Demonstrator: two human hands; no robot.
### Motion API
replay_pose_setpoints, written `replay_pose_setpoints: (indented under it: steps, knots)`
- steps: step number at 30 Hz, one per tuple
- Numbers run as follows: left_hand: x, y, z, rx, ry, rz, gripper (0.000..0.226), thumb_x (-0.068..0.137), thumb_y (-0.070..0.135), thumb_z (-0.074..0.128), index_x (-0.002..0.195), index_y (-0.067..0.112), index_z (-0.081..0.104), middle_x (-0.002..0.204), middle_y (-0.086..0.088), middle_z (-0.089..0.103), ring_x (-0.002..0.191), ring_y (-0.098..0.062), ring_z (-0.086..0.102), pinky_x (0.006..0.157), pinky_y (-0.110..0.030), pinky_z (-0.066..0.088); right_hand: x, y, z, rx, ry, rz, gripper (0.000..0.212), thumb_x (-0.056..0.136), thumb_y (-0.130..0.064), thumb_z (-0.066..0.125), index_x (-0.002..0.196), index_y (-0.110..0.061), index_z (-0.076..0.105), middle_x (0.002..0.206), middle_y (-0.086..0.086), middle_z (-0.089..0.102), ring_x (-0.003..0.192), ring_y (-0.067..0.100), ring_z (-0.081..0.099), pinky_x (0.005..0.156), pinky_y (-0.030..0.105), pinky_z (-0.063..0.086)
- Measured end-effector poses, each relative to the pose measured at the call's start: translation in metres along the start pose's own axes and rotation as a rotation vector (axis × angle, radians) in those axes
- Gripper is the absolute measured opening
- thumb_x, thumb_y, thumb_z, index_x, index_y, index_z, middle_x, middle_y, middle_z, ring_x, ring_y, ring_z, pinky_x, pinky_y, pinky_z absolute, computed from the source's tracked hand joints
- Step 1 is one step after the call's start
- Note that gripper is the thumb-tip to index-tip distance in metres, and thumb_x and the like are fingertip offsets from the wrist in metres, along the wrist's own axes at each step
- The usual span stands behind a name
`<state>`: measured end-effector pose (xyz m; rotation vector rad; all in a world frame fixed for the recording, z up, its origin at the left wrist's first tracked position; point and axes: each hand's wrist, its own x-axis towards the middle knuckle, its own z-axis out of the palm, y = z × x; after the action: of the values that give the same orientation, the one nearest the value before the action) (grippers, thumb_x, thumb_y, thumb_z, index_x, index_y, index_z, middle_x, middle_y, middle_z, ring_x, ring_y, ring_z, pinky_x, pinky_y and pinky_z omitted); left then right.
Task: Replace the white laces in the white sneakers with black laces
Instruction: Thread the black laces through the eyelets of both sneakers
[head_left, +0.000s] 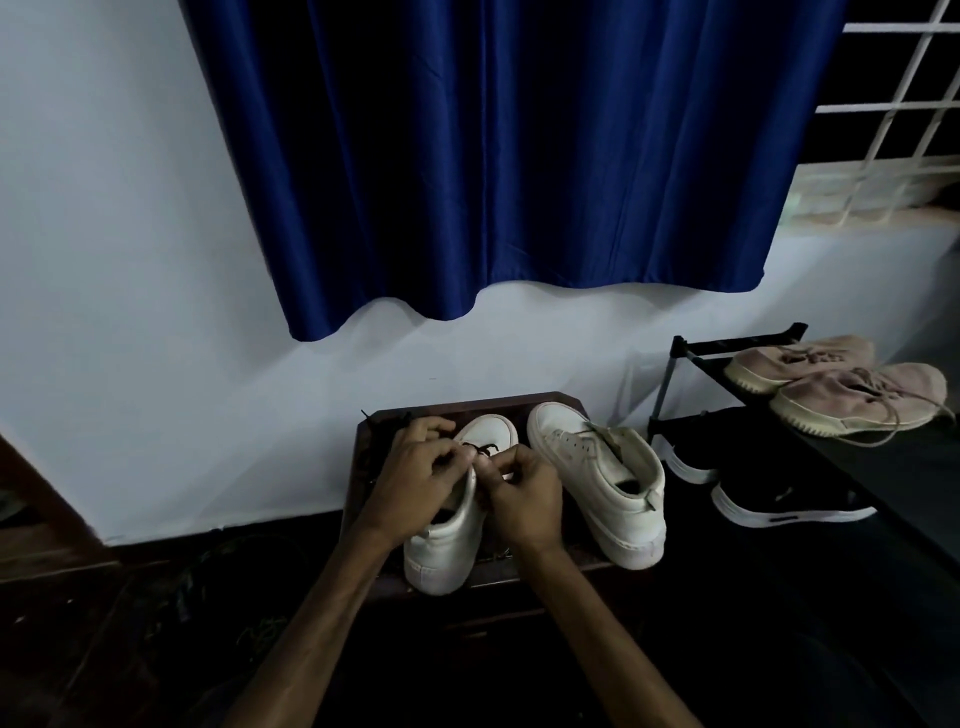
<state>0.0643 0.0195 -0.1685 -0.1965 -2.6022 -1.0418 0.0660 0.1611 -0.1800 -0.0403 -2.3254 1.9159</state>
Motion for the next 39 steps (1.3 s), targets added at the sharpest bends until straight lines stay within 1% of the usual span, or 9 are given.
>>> replay_pose_setpoints:
  steps: [4,9,13,16,20,24,30,33,39]
  knots:
    - [-0.004,-0.002,0.005,0.024,0.01,0.03,0.048,0.074,0.059,0.05,0.088,0.019,0.073,0.126,0.004,0.053,0.117,-0.011,0.048,0.101,-0.025,0.035,-0.004,0.005,0.003,-0.098,0.025,0.033,0.022,0.088,-0.038,0.06,0.082,-0.017,0.063,0.074,0.0,0.071,0.074,0.021,0.068,0.073,0.037,0.053]
    - [-0.008,-0.007,0.012,-0.055,0.072,0.067,0.034,0.082,0.049,0.052,0.088,0.022,0.07,0.122,0.014,0.052,0.113,-0.014,0.053,0.102,-0.038,0.042,-0.015,0.024,-0.017,0.17,-0.077,0.154,0.018,0.1,-0.014,0.048,0.084,-0.01,0.054,0.074,0.009,0.068,0.066,0.02,0.067,0.061,0.037,0.059]
    - [-0.008,-0.012,0.016,-0.175,0.067,0.054,0.02,0.082,0.047,0.055,0.088,0.032,0.067,0.123,0.029,0.048,0.118,-0.009,0.049,0.101,-0.044,0.045,-0.015,0.037,-0.043,-0.365,-0.256,0.034,0.012,0.094,-0.027,0.056,0.083,-0.023,0.055,0.078,-0.001,0.069,0.074,0.02,0.067,0.07,0.044,0.057]
    - [-0.008,-0.014,0.017,-0.195,0.059,0.043,0.022,0.083,0.048,0.056,0.089,0.032,0.068,0.123,0.03,0.048,0.119,-0.01,0.049,0.1,-0.046,0.046,-0.004,0.012,-0.043,-0.446,-0.111,-0.152,0.016,0.094,-0.038,0.053,0.091,-0.023,0.056,0.086,-0.004,0.067,0.084,0.021,0.064,0.074,0.04,0.051]
    - [-0.009,-0.012,0.017,-0.147,0.064,0.051,0.034,0.084,0.05,0.054,0.093,0.021,0.071,0.122,0.02,0.052,0.118,-0.008,0.05,0.101,-0.043,0.045,0.001,-0.013,-0.025,-0.582,-0.186,-0.344,0.026,0.096,-0.046,0.047,0.093,-0.02,0.055,0.093,-0.001,0.066,0.086,0.024,0.063,0.068,0.037,0.049]
    - [-0.009,-0.012,0.016,-0.067,0.051,0.05,0.035,0.085,0.048,0.049,0.092,0.019,0.068,0.121,0.009,0.054,0.116,-0.012,0.051,0.103,-0.041,0.04,-0.009,-0.003,-0.029,-0.675,-0.172,-0.286,0.015,0.093,-0.035,0.049,0.091,-0.021,0.049,0.096,0.001,0.066,0.092,0.029,0.062,0.063,0.034,0.037]
    - [-0.01,-0.008,0.014,-0.052,0.034,0.037,0.038,0.084,0.051,0.048,0.092,0.018,0.066,0.118,0.01,0.053,0.116,-0.005,0.05,0.102,-0.016,0.032,-0.025,0.011,-0.06,-1.1,-0.439,-0.112,0.025,0.089,-0.029,0.056,0.111,-0.02,0.064,0.115,0.005,0.067,0.108,0.028,0.064,0.084,0.035,0.05]
    - [-0.011,-0.006,0.014,-0.063,0.032,0.044,0.038,0.083,0.051,0.049,0.093,0.018,0.066,0.112,0.012,0.053,0.111,-0.002,0.051,0.096,-0.009,0.031,-0.013,-0.004,-0.057,-1.035,-0.339,-0.182,0.029,0.092,-0.038,0.056,0.112,-0.017,0.061,0.115,0.005,0.066,0.109,0.028,0.063,0.082,0.034,0.049]
    - [-0.013,-0.007,0.014,0.001,0.029,0.036,0.044,0.084,0.055,0.044,0.099,0.02,0.066,0.118,0.013,0.051,0.112,-0.002,0.046,0.1,-0.021,0.032,0.01,-0.016,-0.028,-0.683,-0.306,-0.298,0.019,0.093,-0.037,0.053,0.095,-0.019,0.057,0.095,0.004,0.068,0.094,0.029,0.063,0.073,0.038,0.05]
